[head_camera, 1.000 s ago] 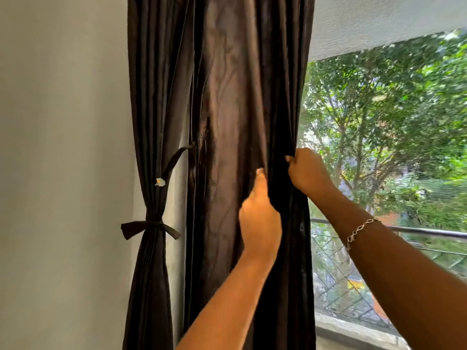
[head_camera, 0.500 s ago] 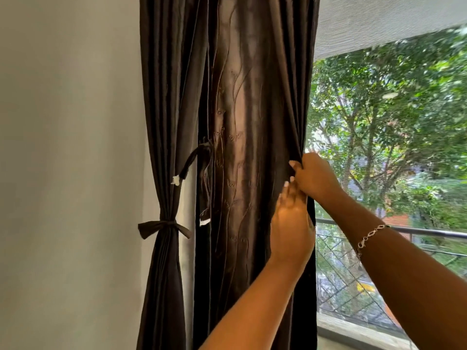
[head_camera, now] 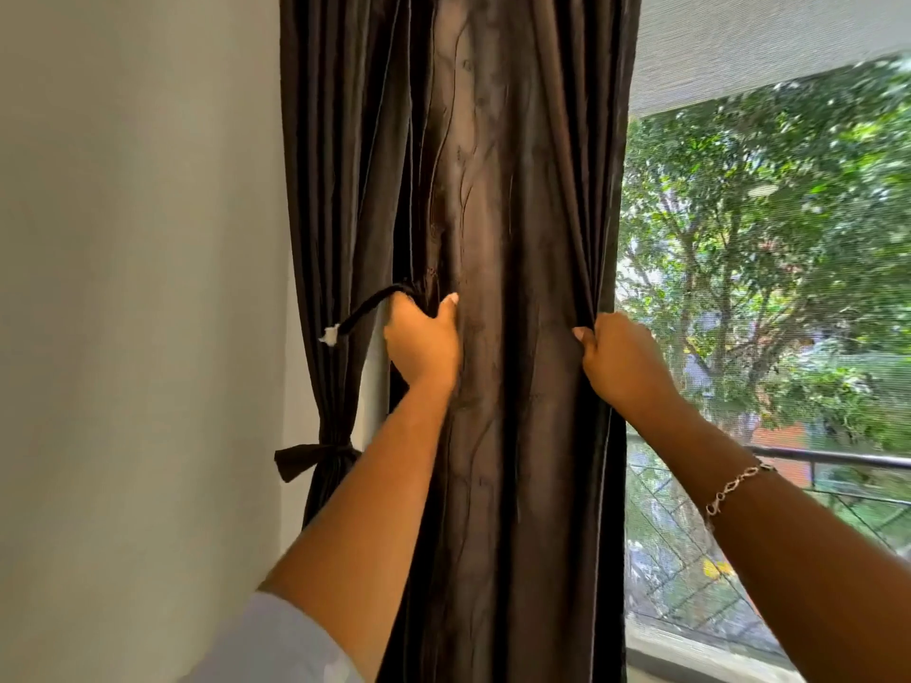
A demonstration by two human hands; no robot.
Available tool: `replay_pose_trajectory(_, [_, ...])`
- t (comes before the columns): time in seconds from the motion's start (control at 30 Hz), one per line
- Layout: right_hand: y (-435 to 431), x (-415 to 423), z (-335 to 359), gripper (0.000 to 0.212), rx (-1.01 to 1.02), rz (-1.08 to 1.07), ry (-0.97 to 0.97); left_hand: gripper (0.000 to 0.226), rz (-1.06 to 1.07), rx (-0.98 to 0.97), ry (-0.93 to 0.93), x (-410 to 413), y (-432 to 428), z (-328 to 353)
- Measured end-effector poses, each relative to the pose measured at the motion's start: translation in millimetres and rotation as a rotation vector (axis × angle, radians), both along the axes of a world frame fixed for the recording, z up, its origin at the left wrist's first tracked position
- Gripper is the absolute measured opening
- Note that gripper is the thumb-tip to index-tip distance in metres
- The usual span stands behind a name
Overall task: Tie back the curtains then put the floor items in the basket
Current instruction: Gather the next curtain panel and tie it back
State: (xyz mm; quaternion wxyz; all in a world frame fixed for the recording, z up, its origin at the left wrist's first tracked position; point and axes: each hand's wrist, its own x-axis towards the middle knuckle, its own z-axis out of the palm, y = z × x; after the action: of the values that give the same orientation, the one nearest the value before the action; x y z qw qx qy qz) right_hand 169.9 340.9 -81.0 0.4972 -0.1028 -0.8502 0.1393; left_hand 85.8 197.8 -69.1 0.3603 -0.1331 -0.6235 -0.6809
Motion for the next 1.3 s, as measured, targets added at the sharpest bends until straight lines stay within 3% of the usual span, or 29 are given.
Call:
replay_pose_trajectory(0.17, [-1,1,-1,0.041,-0.009,-0.033,0.003,0.044,-0.123,0.116,-0.112,-8,10,14])
replay_pose_trajectory(0.37, [2,1,-1,0.043,0.007,-0.062,-0.003,0.038,0.088,0.106,-0.072,-4,19,2])
replay_pose_trajectory(0.7, [-4,0,-1,0.041,0.009,-0.106,-0.024,0.031,-0.177,0.272,-0.086,-7,18,8])
replay_pose_trajectory(0.87, [-19,-4,-1,0.009,0.046,-0.165,-0.095,0.029,-0.306,0.277,-0.049,7,31,2])
replay_pose_trajectory(0.93, [-26,-8,-2,0.012,0.064,-0.179,-0.115,0.005,-0.397,0.259,-0.039,13,38,-1])
replay_pose_trajectory(1.0, [-31,-11,-2,0.014,0.094,-0.186,-0.11,0.027,-0.461,0.149,-0.084,19,45,-4])
replay_pose_trajectory(1.07, [-35,-14,-1,0.017,0.125,-0.185,-0.107,0.033,-0.522,0.155,-0.116,23,48,-5])
replay_pose_trajectory(1.23, [-36,-13,1,0.018,0.177,-0.174,-0.146,0.006,-0.633,0.252,-0.18,37,53,0])
replay_pose_trajectory(1.3, [-37,-13,2,0.019,0.202,-0.164,-0.156,0.008,-0.68,0.29,-0.193,40,54,1])
